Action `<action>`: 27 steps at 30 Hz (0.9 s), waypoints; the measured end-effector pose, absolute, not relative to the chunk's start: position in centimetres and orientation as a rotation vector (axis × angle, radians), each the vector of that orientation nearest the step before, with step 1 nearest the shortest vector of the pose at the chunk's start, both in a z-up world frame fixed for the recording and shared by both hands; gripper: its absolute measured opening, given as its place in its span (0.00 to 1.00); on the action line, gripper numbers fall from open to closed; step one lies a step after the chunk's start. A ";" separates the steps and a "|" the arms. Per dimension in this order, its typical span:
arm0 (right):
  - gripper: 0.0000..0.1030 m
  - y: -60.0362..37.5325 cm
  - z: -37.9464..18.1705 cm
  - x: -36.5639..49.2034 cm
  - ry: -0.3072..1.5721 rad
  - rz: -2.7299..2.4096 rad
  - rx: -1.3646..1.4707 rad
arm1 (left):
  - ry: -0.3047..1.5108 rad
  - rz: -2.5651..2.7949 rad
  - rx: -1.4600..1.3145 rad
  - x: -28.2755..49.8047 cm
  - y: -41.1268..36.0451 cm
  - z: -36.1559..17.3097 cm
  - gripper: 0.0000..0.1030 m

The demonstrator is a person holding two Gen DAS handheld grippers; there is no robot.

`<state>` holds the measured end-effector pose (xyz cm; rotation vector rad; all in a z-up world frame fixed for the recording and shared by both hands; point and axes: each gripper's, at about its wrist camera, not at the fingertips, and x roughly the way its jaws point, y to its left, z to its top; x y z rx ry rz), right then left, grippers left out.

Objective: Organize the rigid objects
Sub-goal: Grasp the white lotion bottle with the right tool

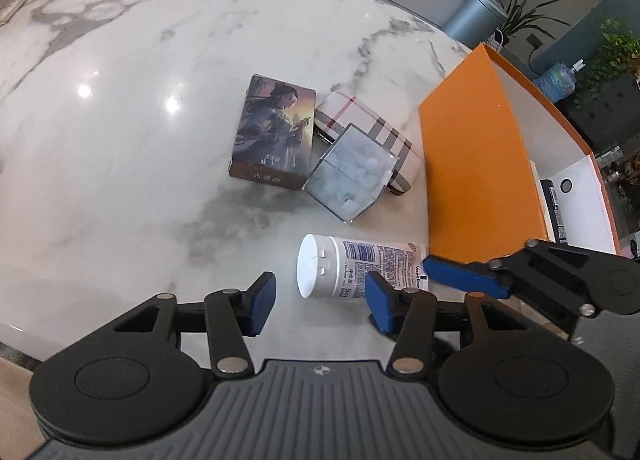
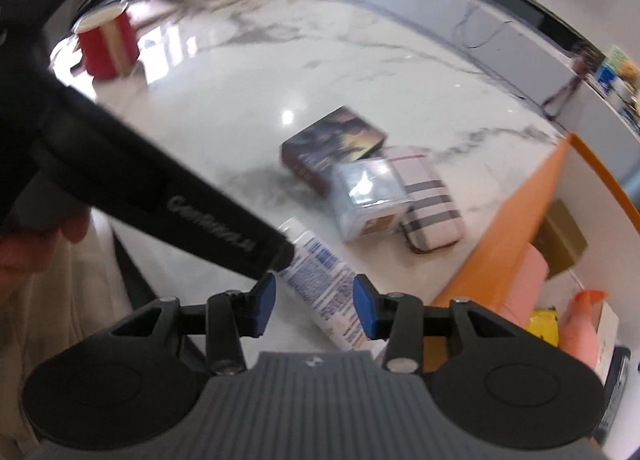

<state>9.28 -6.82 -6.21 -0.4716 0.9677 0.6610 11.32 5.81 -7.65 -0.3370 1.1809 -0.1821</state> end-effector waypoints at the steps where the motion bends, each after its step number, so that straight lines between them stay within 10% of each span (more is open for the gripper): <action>1: 0.42 -6.4 -6.5 9.4 0.973 0.669 -0.506 | 1.179 -0.189 -0.332 11.4 5.7 -7.6 0.55; 21: 0.63 -4.2 -10.2 12.0 1.077 0.675 -0.621 | 1.176 -0.192 -0.380 11.7 6.9 -8.5 0.55; 27: 0.35 -3.7 -9.8 12.4 1.058 0.627 -0.613 | 1.158 -0.175 -0.409 11.5 7.5 -8.3 0.55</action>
